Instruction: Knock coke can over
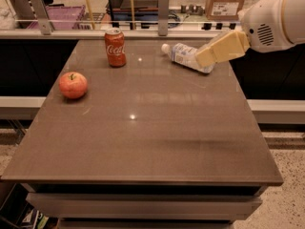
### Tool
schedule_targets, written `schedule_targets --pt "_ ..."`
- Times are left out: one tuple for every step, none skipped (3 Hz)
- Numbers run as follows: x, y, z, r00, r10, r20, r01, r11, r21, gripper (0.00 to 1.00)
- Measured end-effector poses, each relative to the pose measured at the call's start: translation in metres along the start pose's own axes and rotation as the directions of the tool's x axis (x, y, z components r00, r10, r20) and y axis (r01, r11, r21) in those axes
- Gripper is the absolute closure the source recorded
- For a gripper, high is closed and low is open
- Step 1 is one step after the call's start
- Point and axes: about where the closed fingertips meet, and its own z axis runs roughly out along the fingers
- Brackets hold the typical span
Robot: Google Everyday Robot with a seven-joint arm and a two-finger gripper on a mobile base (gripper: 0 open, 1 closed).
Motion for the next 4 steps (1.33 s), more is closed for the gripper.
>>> schedule_targets --pt "-0.003 -0.004 0.009 1.0 0.004 0.024 -0.004 0.9999 0.014 0.0" --pt "-0.011 -0.004 0.034 0.996 0.003 0.089 -0.005 0.9999 0.017 0.0" --pt "-0.025 0.001 0.056 0.988 -0.01 0.152 0.008 0.9999 0.009 0.0" --pt "-0.038 0.013 0.079 0.981 -0.018 0.192 0.023 0.9994 -0.027 0.0"
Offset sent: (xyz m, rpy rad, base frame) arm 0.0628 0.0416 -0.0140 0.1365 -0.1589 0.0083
